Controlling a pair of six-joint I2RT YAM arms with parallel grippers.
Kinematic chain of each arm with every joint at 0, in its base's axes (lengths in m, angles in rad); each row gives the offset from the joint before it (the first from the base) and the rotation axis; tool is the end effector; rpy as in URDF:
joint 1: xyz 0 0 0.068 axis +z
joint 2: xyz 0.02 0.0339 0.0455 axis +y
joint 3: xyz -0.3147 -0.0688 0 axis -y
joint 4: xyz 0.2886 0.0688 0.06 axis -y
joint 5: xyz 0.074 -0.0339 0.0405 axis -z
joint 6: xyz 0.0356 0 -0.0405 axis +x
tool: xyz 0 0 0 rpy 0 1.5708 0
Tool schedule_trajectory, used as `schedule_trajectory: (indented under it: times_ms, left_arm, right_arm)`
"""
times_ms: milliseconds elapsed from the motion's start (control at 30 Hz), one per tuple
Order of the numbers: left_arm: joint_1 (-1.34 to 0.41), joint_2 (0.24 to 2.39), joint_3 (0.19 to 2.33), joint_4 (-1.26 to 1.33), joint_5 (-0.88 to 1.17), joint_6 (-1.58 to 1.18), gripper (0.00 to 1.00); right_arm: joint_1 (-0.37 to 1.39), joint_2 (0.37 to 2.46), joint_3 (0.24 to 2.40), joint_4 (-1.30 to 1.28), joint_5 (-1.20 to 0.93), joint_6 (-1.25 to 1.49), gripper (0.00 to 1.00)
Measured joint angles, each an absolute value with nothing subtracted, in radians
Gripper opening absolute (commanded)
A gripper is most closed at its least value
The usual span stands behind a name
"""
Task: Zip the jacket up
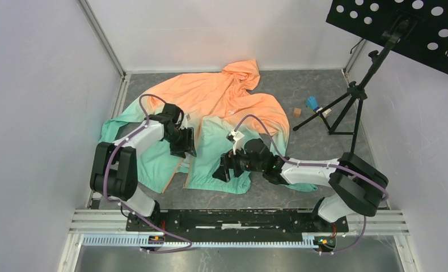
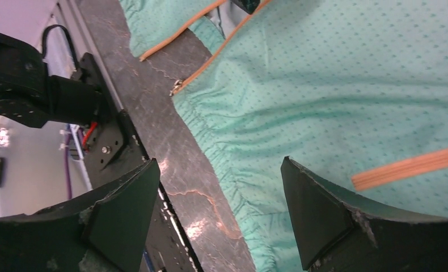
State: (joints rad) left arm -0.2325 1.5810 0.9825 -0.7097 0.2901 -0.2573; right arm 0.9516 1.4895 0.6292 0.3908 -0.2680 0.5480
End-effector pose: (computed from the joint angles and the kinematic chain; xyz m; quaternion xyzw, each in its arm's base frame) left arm 0.3125 -0.0845 0.2107 0.0068 0.9811 -0.1704 0.0909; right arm 0.1808 0.2699 0.1985 -0.2378 0.8134 0.4367 0.3019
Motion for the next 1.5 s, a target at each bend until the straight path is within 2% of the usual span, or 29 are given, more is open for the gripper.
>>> schedule_trajectory:
  times_ms: [233, 433, 500, 600, 667, 933, 1033, 1200, 1233, 1300, 1400, 1500]
  left_arm:
    - [-0.242, 1.593, 0.982, -0.717, 0.293, -0.232, 0.58]
    - [-0.266, 1.621, 0.982, -0.725, 0.299, -0.226, 0.49]
    - [-0.277, 1.631, 0.982, -0.726, 0.299, -0.223, 0.43]
    - [-0.291, 1.644, 0.982, -0.727, 0.299, -0.22, 0.28]
    - [-0.299, 1.652, 0.982, -0.729, 0.299, -0.218, 0.27]
    - [-0.311, 1.62, 0.977, -0.731, 0.29, -0.218, 0.06]
    - [-0.311, 1.577, 0.975, -0.729, 0.29, -0.218, 0.02]
    - [-0.323, 1.539, 0.974, -0.727, 0.29, -0.218, 0.02]
    - [-0.324, 1.537, 0.974, -0.727, 0.29, -0.218, 0.09]
    - [-0.327, 1.526, 0.974, -0.728, 0.288, -0.219, 0.36]
    - [-0.328, 1.483, 0.975, -0.737, 0.257, -0.228, 0.5]
    - [-0.327, 1.391, 0.974, -0.751, 0.203, -0.235, 0.51]
  right_arm:
    - [0.976, 1.565, 0.623, 0.501, -0.302, 0.621, 0.66]
    - [1.013, 1.646, 0.638, 0.547, -0.3, 0.667, 0.55]
    - [1.026, 1.673, 0.656, 0.56, -0.292, 0.68, 0.55]
    - [1.043, 1.697, 0.682, 0.571, -0.276, 0.696, 0.57]
    - [1.055, 1.705, 0.694, 0.578, -0.262, 0.703, 0.58]
    - [1.073, 1.745, 0.722, 0.579, -0.206, 0.731, 0.61]
    - [1.08, 1.764, 0.75, 0.559, -0.163, 0.752, 0.61]
    - [1.105, 1.794, 0.825, 0.478, -0.038, 0.812, 0.62]
    - [1.111, 1.801, 0.843, 0.456, -0.014, 0.826, 0.62]
    - [1.126, 1.816, 0.884, 0.402, 0.036, 0.851, 0.62]
    - [1.151, 1.834, 0.947, 0.31, 0.107, 0.883, 0.61]
    - [1.181, 1.84, 0.996, 0.238, 0.174, 0.92, 0.59]
